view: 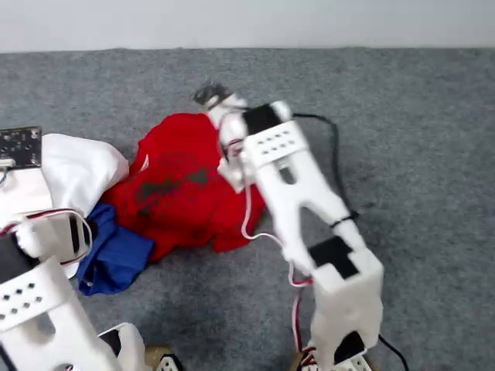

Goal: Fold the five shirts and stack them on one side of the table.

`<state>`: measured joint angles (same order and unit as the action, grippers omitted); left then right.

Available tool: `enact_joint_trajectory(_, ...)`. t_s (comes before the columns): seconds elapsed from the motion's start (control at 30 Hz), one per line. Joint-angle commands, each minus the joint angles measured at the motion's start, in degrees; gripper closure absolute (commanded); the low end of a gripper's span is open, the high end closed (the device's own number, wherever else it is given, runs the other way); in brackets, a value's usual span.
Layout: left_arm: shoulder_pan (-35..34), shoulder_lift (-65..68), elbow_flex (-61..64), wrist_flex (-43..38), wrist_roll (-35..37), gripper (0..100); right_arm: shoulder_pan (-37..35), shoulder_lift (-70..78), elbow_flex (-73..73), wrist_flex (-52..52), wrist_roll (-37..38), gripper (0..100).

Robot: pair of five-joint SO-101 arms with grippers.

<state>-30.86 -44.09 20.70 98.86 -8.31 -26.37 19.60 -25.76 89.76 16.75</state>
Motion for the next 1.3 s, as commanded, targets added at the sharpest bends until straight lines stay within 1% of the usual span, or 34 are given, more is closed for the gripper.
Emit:
enact_joint_trajectory(0.0, 0.2, -1.7, -5.1, -0.5, 0.2, 78, 5.4, -10.9, -1.9, -1.8, 5.3, 98.9)
enact_joint_trajectory(0.13, 0.2, -1.7, -7.0, 0.3, 0.2, 78, 9.5, -18.9, -1.9, -7.2, 10.5, 98.9)
enact_joint_trajectory(0.23, 0.2, -1.7, -8.8, 1.6, 0.2, 78, 10.2, -24.3, -1.9, -12.5, 14.9, 98.9)
enact_joint_trajectory(0.33, 0.2, -2.3, -10.7, 1.7, 0.2, 78, 9.3, -28.2, -1.9, -16.8, 19.3, 98.9)
enact_joint_trajectory(0.47, 0.2, -6.7, -11.6, 1.5, 0.2, 78, 3.9, -31.0, -1.9, -18.8, 22.8, 98.9)
enact_joint_trajectory(0.53, 0.1, -9.4, -11.5, 1.6, 0.2, 78, 0.4, -31.3, -1.8, -17.7, 24.0, 98.9)
enact_joint_trajectory(0.6, -0.1, -12.1, -11.4, 1.6, 0.2, 78, -2.6, -31.3, -1.6, -14.2, 24.1, 98.9)
enact_joint_trajectory(0.77, -0.1, -17.3, -11.4, 1.6, 0.2, 78, -9.3, -29.1, -1.5, 1.9, 23.9, 98.9)
enact_joint_trajectory(0.87, -0.1, -18.9, -11.4, 1.7, 0.3, 78, -10.8, -27.3, -1.5, 11.0, 23.5, 98.9)
enact_joint_trajectory(0.9, -0.1, -19.3, -11.4, 1.7, 0.3, 78, -10.8, -26.9, -1.5, 12.8, 22.2, 98.9)
enact_joint_trajectory(1.0, -0.2, -19.7, -11.4, 1.7, 0.4, 78, -8.7, -26.9, -1.5, 13.2, 17.6, 98.9)
enact_joint_trajectory(1.13, -0.2, -19.7, -11.5, 1.7, 0.4, 78, -6.2, -29.6, -1.6, 13.1, 17.1, 98.9)
enact_joint_trajectory(1.27, -0.2, -19.7, -11.5, 1.7, 0.4, 78, -8.0, -34.7, -1.8, 10.6, 16.8, 98.9)
